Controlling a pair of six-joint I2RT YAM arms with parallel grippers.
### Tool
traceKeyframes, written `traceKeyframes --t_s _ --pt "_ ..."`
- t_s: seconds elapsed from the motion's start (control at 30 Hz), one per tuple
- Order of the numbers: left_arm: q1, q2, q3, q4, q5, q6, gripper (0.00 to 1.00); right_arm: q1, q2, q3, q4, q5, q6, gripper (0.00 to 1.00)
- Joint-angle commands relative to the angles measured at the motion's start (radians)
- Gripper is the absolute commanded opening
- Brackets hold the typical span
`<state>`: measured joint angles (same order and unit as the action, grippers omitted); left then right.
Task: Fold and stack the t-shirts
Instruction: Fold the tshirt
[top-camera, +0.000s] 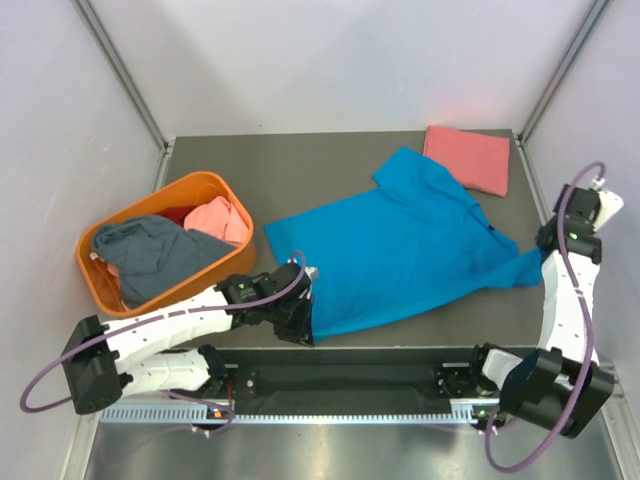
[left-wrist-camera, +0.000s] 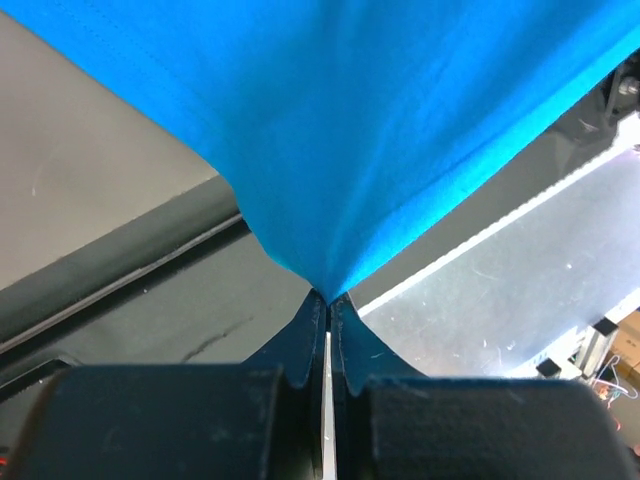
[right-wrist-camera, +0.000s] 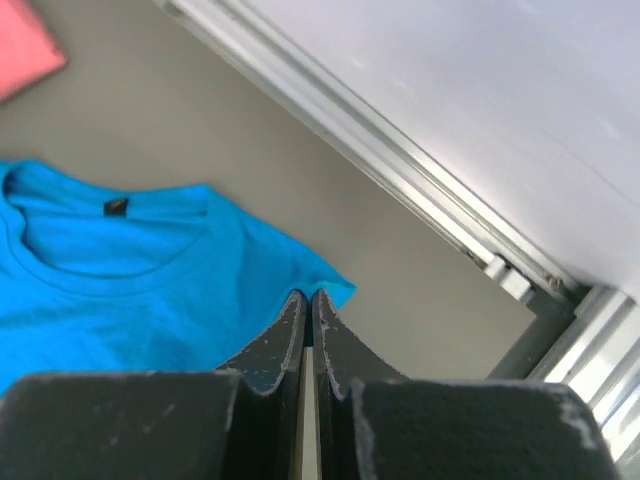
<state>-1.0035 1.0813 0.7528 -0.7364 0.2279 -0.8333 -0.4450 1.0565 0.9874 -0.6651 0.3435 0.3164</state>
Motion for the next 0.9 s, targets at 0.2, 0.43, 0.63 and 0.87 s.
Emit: traceKeyframes --t_s 0.2,0.43,0.63,0.87 --pt "-0.006 0.081 0.006 0.026 -0.096 -0.021 0.00 0.189 0.135 0.059 0.237 0.138 -0.144 0.00" --pt "-0.001 0.147 0.045 -0.027 -0.206 0.010 0.00 0.259 0.298 0.076 0.332 0.129 -0.224 0.00" --pt "0.020 0.180 0.059 -0.021 -0.248 0.028 0.00 0.347 0.391 0.126 0.421 0.120 -0.287 0.00" --pt "0.083 0.236 0.065 0.008 -0.249 0.071 0.00 0.373 0.516 0.181 0.470 0.103 -0.356 0.00"
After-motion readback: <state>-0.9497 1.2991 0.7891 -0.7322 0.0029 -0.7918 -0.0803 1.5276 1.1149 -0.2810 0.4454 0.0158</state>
